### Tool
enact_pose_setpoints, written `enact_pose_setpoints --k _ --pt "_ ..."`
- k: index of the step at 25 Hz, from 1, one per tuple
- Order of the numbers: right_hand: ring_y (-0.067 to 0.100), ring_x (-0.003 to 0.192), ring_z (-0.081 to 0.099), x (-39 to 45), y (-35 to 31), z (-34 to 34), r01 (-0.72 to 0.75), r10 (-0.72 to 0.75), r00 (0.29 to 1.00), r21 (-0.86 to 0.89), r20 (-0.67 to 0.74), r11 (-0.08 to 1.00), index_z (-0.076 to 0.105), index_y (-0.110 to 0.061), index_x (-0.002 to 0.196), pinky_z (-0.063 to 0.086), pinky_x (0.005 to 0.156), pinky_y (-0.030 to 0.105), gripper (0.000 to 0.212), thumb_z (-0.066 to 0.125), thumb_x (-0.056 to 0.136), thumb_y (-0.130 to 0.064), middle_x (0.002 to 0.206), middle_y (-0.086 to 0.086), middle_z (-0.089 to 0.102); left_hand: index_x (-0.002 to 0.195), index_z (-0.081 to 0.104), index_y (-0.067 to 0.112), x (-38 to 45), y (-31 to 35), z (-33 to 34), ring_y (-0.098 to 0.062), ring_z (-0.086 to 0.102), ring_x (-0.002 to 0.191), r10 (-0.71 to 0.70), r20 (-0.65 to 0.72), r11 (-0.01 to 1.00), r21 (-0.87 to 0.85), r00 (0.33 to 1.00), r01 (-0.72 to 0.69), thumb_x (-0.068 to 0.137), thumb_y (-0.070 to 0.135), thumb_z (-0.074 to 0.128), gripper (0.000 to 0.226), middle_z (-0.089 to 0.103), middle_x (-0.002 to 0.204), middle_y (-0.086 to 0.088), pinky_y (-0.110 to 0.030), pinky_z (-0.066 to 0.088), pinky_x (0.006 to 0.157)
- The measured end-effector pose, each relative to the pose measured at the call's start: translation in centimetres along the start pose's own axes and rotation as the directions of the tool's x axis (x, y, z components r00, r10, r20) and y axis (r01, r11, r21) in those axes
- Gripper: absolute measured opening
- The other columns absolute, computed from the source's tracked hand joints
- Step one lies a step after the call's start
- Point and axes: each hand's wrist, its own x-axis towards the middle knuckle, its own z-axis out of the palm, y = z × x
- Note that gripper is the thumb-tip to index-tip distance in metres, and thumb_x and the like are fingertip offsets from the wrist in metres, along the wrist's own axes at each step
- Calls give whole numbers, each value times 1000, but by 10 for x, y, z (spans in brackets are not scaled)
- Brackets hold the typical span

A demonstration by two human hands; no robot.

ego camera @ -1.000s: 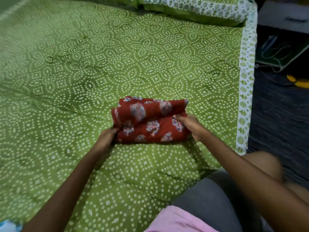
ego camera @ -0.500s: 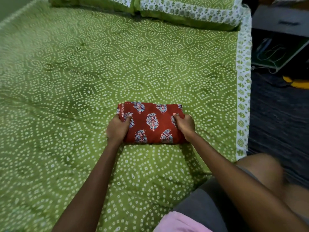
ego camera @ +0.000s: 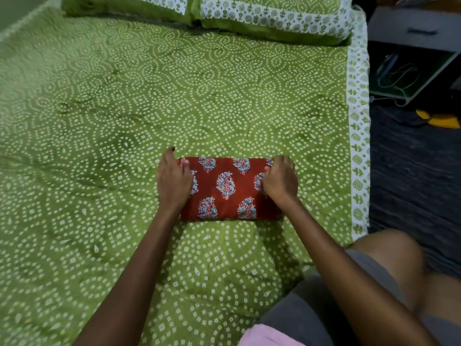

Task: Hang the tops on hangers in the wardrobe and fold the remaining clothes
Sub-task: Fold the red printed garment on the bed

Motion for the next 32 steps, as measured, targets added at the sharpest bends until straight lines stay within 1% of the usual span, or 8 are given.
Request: enact_pose_setpoints --k 2,4,8,11,16,22,28,32 --pt "27 136 28 -11 -26 6 212 -210 977 82 -31 974 40 -4 135 27 111 39 38 36 99 -16 145 12 35 137 41 8 1 18 7 -22 37 132 215 -25 964 -156 976 -216 97 21 37 43 44 142 -10 -35 25 111" --pt "21 145 6 -25 -41 32 366 -370 918 51 143 929 23 -7 146 6 119 37 47 26 102 -21 156 5 16 144 32 13 -11 24 29 -14 21 141 296 233 955 -105 926 -279 99 28 27 48 29 152 -3 -34 9 116" --pt "14 145 -8 -32 -23 87 423 -367 893 -208 262 882 4 -17 151 -11 116 35 61 -2 93 -37 159 -2 -1 150 16 23 -27 -10 71 -16 0 146 237 379 836 389 895 -386 90 46 1 66 11 158 3 -34 -16 112" --pt "18 145 -10 -15 -22 93 379 -316 911 -240 264 894 1 -23 150 -13 115 37 54 15 100 -37 159 0 -4 150 12 25 -8 -8 76 -19 -5 146 129 359 838 459 924 -295 97 51 13 59 7 158 3 -44 -19 111" --pt "26 145 -9 17 -18 84 227 -171 962 -276 213 934 2 -14 151 -13 114 40 66 19 98 -50 158 12 -4 150 14 26 6 -8 70 -26 -4 145 9 298 880 451 954 -149 95 55 24 62 5 159 -1 -62 0 109" --pt "35 144 -5 -18 -2 76 -122 134 990 -208 46 971 -3 2 147 -4 117 44 78 25 97 -51 155 24 -2 149 -1 7 -22 -13 54 -37 14 141 -234 186 893 430 954 135 93 59 27 81 12 152 -29 -50 13 112" --pt "28 130 36 -50 3 61 -208 207 976 -4 -74 978 26 2 141 28 106 37 76 49 91 -50 144 16 37 141 19 -12 -30 1 37 -38 30 133 -374 170 849 457 912 263 93 57 36 86 29 144 -29 -42 29 106" --pt "24 95 60 -14 -6 28 -527 422 849 464 318 712 52 -3 119 47 77 28 64 76 74 -42 117 9 62 108 64 1 -2 -13 27 -33 61 105 -353 325 928 3 877 372 83 54 60 59 64 114 -19 -34 47 86"
